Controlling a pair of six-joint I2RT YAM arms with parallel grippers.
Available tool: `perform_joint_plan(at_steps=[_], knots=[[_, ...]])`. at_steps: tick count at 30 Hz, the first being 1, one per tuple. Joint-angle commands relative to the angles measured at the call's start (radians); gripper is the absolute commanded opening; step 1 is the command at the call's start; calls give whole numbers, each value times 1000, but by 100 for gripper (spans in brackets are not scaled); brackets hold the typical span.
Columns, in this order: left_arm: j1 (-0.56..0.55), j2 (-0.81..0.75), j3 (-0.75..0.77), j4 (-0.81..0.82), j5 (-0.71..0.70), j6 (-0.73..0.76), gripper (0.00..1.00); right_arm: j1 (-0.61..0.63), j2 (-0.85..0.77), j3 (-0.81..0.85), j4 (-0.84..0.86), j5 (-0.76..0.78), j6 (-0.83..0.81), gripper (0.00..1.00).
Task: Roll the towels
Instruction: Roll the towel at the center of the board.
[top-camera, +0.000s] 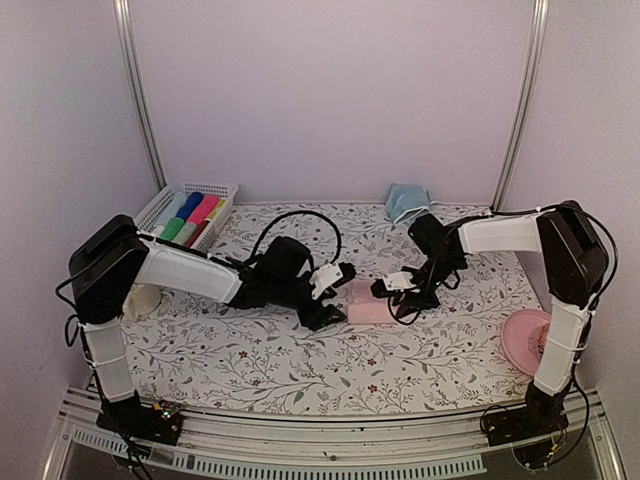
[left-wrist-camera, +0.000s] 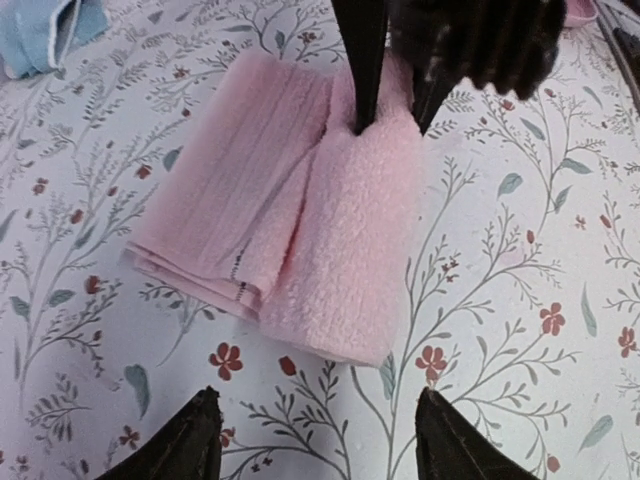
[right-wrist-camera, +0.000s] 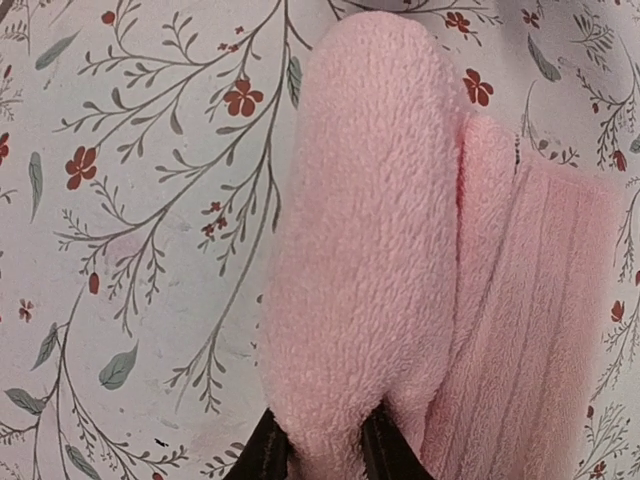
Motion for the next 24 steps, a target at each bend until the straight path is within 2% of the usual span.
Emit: perform_joint_plan(at_steps=[1, 5, 10, 24], knots=[[-51, -94, -89, 187, -148, 101, 67, 8, 74, 49, -207, -95, -20, 15], [-118, -92, -123, 247, -213, 184, 68, 6, 96, 89, -286, -146, -46, 15], [-174, -37, -88, 257, -238, 248, 68, -7, 128, 103, -335, -158, -67, 15], [-212, 98, -5, 250, -266, 296, 68, -60, 179, 135, -364, -152, -32, 16]])
